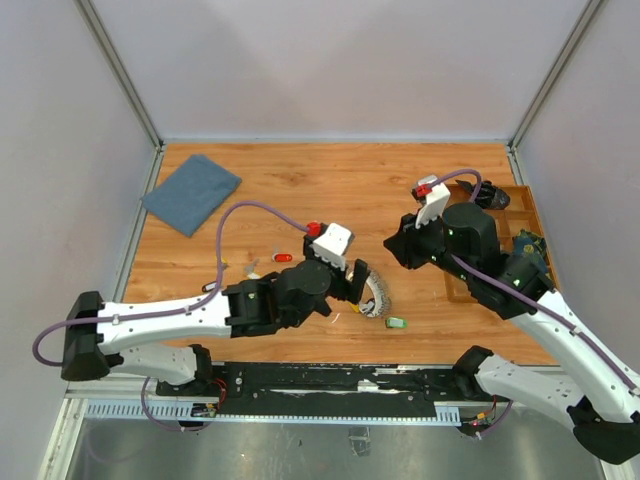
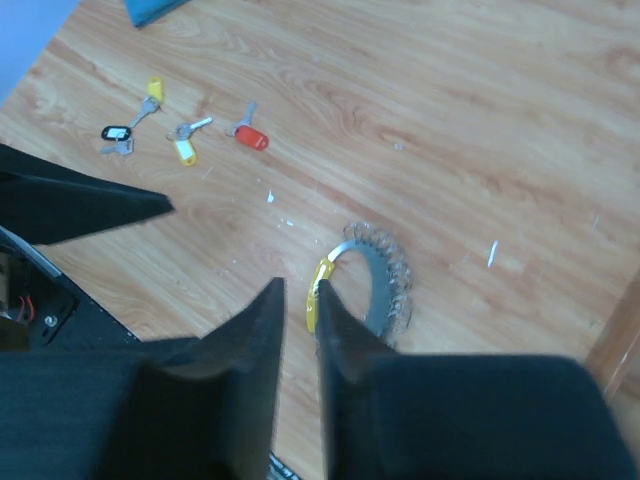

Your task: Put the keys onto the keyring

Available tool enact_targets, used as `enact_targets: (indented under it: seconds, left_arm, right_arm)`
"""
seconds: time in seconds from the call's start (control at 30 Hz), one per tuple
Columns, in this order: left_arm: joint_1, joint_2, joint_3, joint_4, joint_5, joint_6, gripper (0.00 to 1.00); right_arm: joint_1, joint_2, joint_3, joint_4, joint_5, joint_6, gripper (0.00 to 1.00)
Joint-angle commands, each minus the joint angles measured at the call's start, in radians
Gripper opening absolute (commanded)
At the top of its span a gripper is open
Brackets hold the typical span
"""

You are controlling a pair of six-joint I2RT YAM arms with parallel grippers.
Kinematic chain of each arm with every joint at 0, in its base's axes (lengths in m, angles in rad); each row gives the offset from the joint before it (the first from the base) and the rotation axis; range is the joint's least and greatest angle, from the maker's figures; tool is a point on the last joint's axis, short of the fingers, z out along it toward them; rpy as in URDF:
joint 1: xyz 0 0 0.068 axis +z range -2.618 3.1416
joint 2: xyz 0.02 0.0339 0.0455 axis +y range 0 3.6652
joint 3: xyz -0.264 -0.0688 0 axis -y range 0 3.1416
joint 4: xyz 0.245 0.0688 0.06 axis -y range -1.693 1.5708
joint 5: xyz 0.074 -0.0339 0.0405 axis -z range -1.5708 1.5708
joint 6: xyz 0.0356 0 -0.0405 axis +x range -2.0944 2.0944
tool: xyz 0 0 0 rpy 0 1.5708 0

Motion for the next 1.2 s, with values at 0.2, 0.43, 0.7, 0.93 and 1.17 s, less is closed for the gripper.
enact_targets:
  seconds: [0.2,0.43,0.7,0.93,1.17]
  left_arm:
    - [0.203,-0.187,-0.165,-0.126,0.163,-0.232,0.83]
    - [0.27,-0.304,-0.249,-0.186,0.202,-0.319,0.82]
    - [0.278,-0.465,-0.24,-0.358,0.092,-0.342,0.84]
    - [0.277,-0.548,-0.239,-0.443,0.054,-0.364,0.84]
    - [0.278,-0.56,-0.234,-0.478,0.047,-0.36,0.84]
  right_arm:
    - [0.017,0.088,-0.091,-0.207,0.108,0.03,0.42]
    - [0.016,0.325,-0.134,-0.144,-0.17,-0.09,0.5]
    - [0.053,0.591,-0.103,-0.009,-0.299,-0.218,0.67]
    - [0.05,0.754,-0.084,0.056,-0.257,-0.217,0.73]
    - [0.05,0.818,-0.112,0.103,-0.281,-0.217,0.74]
